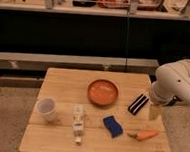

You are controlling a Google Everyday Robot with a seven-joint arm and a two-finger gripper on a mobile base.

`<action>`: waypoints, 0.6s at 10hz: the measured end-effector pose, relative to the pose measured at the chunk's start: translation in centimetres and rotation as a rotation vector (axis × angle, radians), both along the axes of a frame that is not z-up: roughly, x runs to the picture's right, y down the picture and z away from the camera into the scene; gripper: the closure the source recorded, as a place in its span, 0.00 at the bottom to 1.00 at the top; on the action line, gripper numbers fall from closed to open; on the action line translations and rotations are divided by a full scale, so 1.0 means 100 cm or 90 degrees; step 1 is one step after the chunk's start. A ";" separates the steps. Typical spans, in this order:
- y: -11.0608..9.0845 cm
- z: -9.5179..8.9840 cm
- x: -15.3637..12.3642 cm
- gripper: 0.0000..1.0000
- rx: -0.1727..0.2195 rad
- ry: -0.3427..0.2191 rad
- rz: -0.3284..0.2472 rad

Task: Pick up the ceramic bowl

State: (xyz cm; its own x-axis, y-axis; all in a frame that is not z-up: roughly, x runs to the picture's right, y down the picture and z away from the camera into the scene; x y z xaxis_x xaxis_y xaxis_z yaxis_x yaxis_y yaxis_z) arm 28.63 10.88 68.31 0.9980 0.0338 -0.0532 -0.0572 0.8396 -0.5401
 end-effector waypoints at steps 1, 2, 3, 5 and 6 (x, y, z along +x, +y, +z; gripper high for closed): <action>0.000 0.000 0.000 0.20 0.000 0.000 0.000; 0.000 0.000 0.000 0.20 0.000 0.000 0.000; 0.000 0.000 0.000 0.20 0.000 0.000 0.000; -0.006 0.002 -0.002 0.20 0.009 -0.004 -0.026; -0.014 0.006 -0.010 0.20 0.016 -0.017 -0.054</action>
